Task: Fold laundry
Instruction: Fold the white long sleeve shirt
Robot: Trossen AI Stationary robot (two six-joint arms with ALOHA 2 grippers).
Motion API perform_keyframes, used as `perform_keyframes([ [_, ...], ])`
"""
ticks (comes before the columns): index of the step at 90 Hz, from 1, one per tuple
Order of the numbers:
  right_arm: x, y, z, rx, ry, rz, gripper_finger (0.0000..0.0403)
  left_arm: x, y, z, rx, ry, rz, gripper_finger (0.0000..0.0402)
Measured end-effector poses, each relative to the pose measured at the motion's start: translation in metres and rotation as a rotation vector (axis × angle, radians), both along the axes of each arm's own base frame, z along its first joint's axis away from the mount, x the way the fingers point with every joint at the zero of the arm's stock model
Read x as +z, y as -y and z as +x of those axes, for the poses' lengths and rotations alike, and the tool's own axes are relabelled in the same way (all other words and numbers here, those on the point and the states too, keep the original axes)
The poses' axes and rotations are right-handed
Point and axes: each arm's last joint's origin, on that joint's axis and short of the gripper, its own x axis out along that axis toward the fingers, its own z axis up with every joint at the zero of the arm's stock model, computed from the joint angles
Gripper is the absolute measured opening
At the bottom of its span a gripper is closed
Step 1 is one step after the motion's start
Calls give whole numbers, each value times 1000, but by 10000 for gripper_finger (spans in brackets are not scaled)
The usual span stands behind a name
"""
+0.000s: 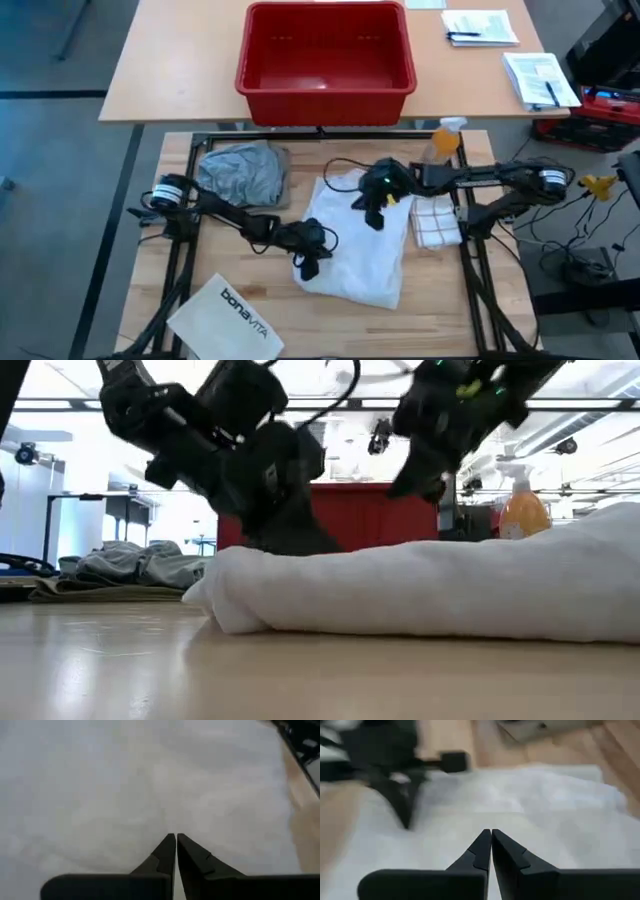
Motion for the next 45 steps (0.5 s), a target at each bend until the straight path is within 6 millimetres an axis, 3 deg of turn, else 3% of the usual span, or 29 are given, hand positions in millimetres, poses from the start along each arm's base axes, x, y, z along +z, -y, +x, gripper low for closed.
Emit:
perform_keyframes([
  [25,-1,-49,-44,-51,19,189,0,15,-3,0,-46,72,96,0],
  [34,-13,-61,-48,-69,47,81,0,22,-11,8,-102,122,199,0],
  [45,-28,-66,-46,-23,298,-97,0,41,-28,25,-134,214,243,0],
])
